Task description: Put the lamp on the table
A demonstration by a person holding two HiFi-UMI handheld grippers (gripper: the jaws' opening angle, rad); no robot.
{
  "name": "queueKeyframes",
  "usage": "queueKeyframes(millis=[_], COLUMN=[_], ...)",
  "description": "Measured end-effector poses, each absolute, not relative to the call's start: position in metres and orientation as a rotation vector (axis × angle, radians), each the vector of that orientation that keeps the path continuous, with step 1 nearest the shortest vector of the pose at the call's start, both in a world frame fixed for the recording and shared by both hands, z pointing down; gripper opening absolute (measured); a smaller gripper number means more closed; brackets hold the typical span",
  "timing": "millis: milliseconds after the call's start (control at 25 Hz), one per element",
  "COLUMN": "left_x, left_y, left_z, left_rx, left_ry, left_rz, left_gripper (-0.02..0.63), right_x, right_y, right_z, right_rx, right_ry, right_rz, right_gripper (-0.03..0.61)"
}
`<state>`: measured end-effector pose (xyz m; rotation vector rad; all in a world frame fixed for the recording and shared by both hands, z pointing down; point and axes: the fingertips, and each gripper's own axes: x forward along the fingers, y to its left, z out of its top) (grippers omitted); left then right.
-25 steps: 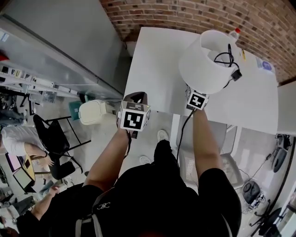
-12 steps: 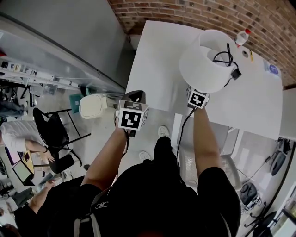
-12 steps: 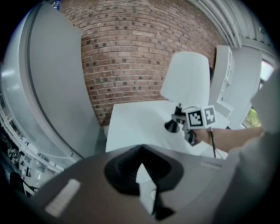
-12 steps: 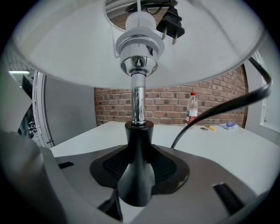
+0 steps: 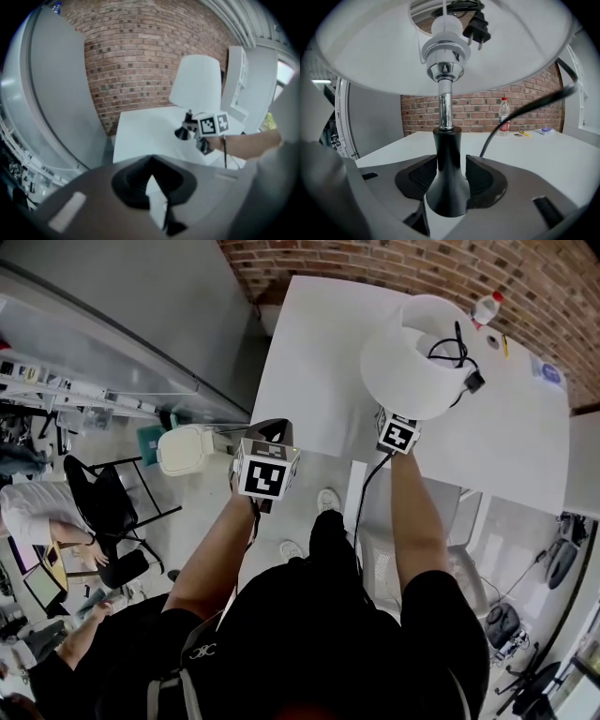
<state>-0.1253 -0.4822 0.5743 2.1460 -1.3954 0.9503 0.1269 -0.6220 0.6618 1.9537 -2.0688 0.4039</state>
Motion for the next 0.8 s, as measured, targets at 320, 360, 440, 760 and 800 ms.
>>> queueKeyframes(millis=[320, 360, 440, 760, 800], left_x=[-0.125, -0.124, -0.12, -0.109, -0.107], left_y=[-0.478, -0.478, -0.475, -0.462, -0.459], left_z=[0.559, 0.556, 0.548, 0.519, 0.515], left_rx=[2.174, 2.183, 2.2, 2.256, 2.263], left_ry=[-1.423, -1.428, -1.429, -1.433, -1.423], left_rz=[0.9, 0.893, 0.872, 0.737, 0.716], left_gripper=[0.0, 0.0, 0.0, 0.0, 0.0], right_x=[0.131, 0.131, 0.129, 0.103, 0.095], right_y=[-0.565, -0.556, -0.54, -0.478, -0.47], right_z=[0.67, 0.667, 0.656, 0.573, 0.56], right_rx=[1.951, 1.954, 1.963, 2.058, 2.06], right_ry=[-1.993, -1.971, -1.957, -2.041, -2.066], right_rz=[0.556, 0.567, 0.565, 0.654, 0.654], right_gripper=[0.176, 0.102, 0.0, 0.0, 0.0])
